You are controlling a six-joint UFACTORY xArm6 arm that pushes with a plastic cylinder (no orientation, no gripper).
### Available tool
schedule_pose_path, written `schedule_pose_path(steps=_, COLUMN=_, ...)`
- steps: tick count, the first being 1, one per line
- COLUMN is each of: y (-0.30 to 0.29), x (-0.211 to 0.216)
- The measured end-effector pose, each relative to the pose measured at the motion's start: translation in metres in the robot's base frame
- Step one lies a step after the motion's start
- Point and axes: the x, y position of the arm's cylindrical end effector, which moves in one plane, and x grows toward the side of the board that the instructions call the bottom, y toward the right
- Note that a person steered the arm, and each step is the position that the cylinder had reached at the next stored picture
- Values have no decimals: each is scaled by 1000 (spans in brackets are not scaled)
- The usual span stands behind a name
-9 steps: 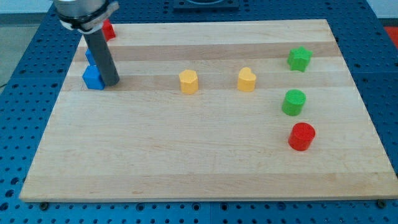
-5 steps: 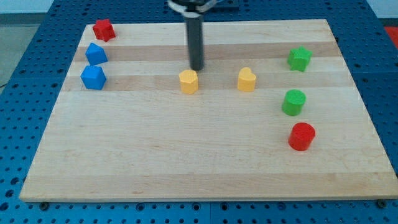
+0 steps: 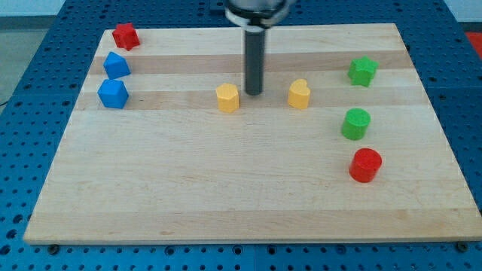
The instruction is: Move the yellow hexagon to the blue cube
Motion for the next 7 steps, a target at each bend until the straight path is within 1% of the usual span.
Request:
schedule_pose_path(steps=1, y=-76, x=55)
schedule_pose_path(steps=2, y=-34, x=77)
schedule_pose_path(steps=3, y=-6, x=102)
schedule_pose_path(steps=5, y=-119, x=97)
schedule_pose_path(steps=6, y=-140, x=110)
schedule_pose_path(steps=7, y=-145, x=142)
